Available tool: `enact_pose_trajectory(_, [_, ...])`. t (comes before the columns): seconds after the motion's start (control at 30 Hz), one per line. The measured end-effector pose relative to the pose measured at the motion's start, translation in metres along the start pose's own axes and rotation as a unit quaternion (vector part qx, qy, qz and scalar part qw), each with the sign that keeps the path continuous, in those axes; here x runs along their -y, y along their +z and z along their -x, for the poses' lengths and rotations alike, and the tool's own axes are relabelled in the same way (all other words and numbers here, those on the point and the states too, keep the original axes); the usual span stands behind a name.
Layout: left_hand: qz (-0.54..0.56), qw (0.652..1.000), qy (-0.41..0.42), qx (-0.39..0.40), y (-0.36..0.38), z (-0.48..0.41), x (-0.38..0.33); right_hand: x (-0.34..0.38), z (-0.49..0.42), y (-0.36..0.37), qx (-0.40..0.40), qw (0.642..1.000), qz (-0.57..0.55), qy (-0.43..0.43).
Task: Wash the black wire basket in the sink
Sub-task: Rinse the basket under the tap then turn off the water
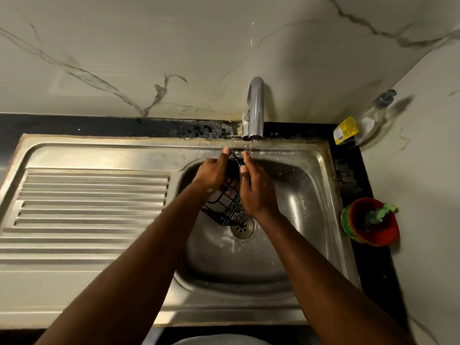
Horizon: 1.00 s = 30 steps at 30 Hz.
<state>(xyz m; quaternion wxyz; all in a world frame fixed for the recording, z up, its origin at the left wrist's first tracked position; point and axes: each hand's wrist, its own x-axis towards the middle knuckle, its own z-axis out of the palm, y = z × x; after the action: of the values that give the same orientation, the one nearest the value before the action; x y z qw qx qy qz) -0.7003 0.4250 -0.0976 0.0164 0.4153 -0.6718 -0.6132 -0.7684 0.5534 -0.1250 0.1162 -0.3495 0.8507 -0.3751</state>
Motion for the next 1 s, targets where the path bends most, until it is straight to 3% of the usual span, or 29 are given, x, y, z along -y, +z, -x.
enact_pose_trajectory(0.07, [0.008, 1.0, 0.011, 0.003, 0.0, 0.005, 0.001, 0.017, -0.016, -0.014, 0.074, 0.99, 0.03, 0.117])
enact_pose_trajectory(0.13, [-0.009, 0.999, 0.03, 0.02, 0.001, 0.009, -0.002, 0.021, -0.043, -0.025, 0.176, 0.946, -0.028, 0.271])
enact_pose_trajectory(0.2, [-0.039, 0.997, 0.048, 0.04, -0.001, 0.011, -0.003, 0.014, -0.064, -0.03, 0.267, 0.905, -0.079, 0.322])
enact_pose_trajectory(0.3, [-0.057, 0.996, 0.054, 0.052, 0.0, 0.019, -0.01, -0.006, -0.079, -0.022, 0.284, 0.88, -0.099, 0.368])
enact_pose_trajectory(0.5, [-0.191, 0.968, 0.096, -0.133, 0.0, 0.017, -0.007, 0.031, -0.069, -0.023, 0.249, 0.895, -0.165, 0.33])
enact_pose_trajectory(0.6, [-0.211, 0.964, 0.107, -0.122, 0.002, 0.011, -0.002, 0.05, -0.06, -0.026, 0.234, 0.908, -0.166, 0.304])
enact_pose_trajectory(0.73, [-0.26, 0.955, 0.104, -0.103, 0.001, 0.001, 0.004, 0.067, -0.051, -0.019, 0.211, 0.952, -0.072, 0.209])
enact_pose_trajectory(0.87, [-0.208, 0.967, 0.102, -0.102, 0.0, 0.003, -0.013, 0.041, -0.043, -0.022, 0.172, 0.973, -0.027, 0.154])
enact_pose_trajectory(0.93, [-0.2, 0.971, 0.093, -0.095, -0.004, 0.004, -0.011, 0.024, -0.043, -0.021, 0.213, 0.95, -0.135, 0.185])
enact_pose_trajectory(1.0, [-0.15, 0.983, 0.075, -0.075, -0.014, 0.004, -0.004, 0.005, -0.043, -0.022, 0.233, 0.905, -0.241, 0.263])
